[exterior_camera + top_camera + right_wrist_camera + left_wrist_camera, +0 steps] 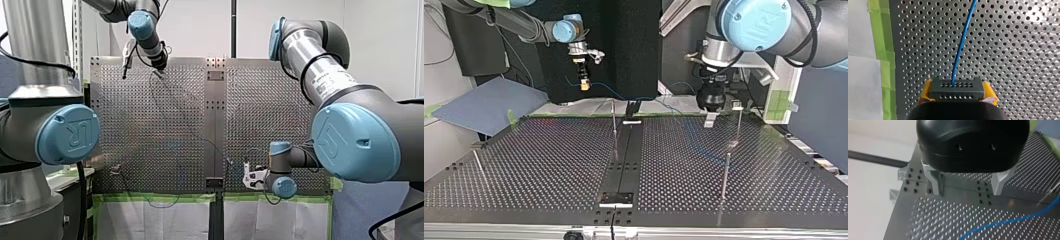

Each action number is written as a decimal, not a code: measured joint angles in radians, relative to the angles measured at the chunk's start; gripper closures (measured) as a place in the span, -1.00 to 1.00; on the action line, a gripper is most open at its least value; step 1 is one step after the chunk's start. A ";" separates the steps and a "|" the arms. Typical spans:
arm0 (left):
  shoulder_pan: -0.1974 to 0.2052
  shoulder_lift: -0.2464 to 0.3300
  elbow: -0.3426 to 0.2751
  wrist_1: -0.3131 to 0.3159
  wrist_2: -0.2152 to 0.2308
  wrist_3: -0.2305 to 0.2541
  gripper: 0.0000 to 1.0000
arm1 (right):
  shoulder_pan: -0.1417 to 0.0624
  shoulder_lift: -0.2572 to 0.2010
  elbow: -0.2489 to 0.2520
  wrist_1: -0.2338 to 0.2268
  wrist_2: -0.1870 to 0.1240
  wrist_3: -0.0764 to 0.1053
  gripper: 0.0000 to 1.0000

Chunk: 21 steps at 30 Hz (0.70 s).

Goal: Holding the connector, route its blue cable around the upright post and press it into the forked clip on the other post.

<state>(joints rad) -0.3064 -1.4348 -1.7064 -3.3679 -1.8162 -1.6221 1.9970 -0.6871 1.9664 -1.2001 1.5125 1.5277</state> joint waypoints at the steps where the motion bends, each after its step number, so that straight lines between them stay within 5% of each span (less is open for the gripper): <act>1: -0.003 -0.007 0.001 0.008 0.003 0.007 -0.98 | 0.000 0.000 0.000 0.000 -0.001 0.001 1.00; 21: -0.047 -0.144 0.071 0.185 -0.022 0.034 -0.98 | 0.001 0.000 0.000 0.001 -0.014 0.008 1.00</act>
<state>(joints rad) -0.3529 -1.5789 -1.6355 -3.1834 -1.8383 -1.5885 1.9984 -0.6867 1.9660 -1.1993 1.4989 1.5355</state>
